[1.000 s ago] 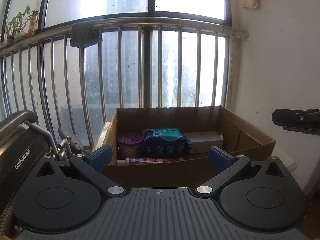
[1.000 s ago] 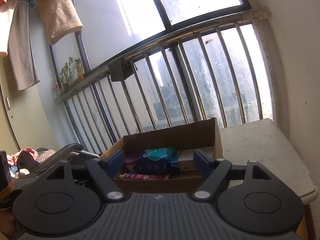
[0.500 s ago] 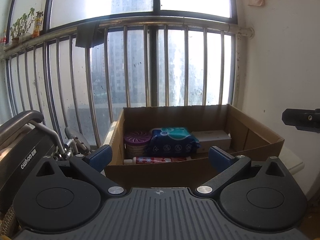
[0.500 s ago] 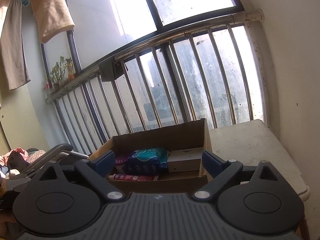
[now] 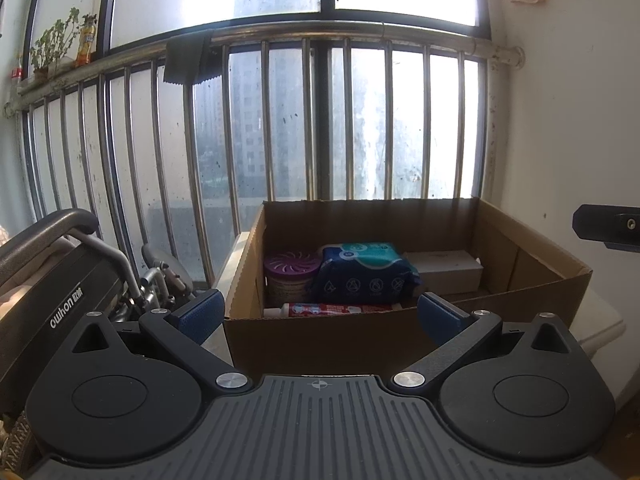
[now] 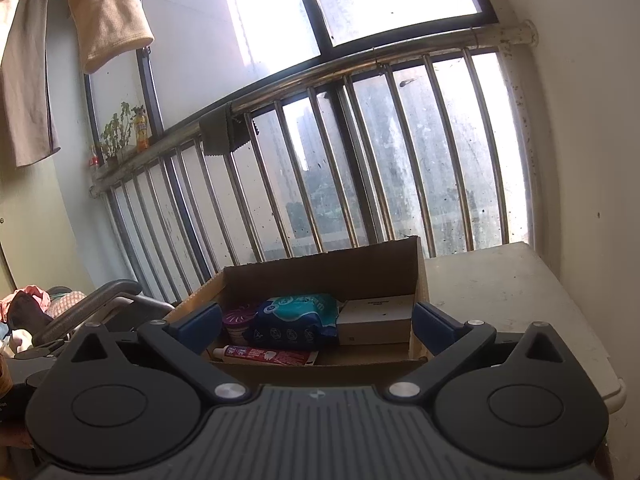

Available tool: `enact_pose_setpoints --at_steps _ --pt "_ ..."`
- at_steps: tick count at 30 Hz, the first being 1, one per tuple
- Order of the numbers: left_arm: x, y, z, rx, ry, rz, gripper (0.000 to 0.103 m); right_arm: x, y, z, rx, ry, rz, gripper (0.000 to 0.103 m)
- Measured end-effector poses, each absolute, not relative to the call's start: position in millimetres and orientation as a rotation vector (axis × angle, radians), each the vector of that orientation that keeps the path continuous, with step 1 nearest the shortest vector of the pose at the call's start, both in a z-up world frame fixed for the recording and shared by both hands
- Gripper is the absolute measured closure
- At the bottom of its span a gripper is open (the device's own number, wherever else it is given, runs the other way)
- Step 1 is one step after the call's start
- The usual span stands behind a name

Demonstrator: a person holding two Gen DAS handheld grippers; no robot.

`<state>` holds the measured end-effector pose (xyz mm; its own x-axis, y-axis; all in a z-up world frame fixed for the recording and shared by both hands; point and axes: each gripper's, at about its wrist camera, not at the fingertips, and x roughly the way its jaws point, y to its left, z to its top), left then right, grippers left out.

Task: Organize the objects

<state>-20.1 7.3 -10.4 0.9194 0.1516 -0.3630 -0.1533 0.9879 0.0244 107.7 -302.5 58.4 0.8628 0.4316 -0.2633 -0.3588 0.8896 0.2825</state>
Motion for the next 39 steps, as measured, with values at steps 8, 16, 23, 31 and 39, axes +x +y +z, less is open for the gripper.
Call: enact_pose_setpoints --at_steps 8,16,23,31,39 --pt "-18 4 -9 -0.010 0.360 0.125 0.000 104 -304 61 0.221 0.319 0.406 0.000" --pt "-12 2 -14 -0.007 0.378 0.109 0.000 108 -304 61 0.218 0.324 0.394 0.000" --pt "-14 5 -10 -0.023 0.365 0.103 0.000 115 -304 56 0.217 0.344 0.394 0.000" --pt "-19 4 -5 -0.027 0.347 0.090 0.000 116 -305 52 0.223 0.356 0.396 0.000" --pt "-20 -1 -4 0.004 0.336 0.119 0.000 112 -308 50 0.221 0.362 0.392 0.000"
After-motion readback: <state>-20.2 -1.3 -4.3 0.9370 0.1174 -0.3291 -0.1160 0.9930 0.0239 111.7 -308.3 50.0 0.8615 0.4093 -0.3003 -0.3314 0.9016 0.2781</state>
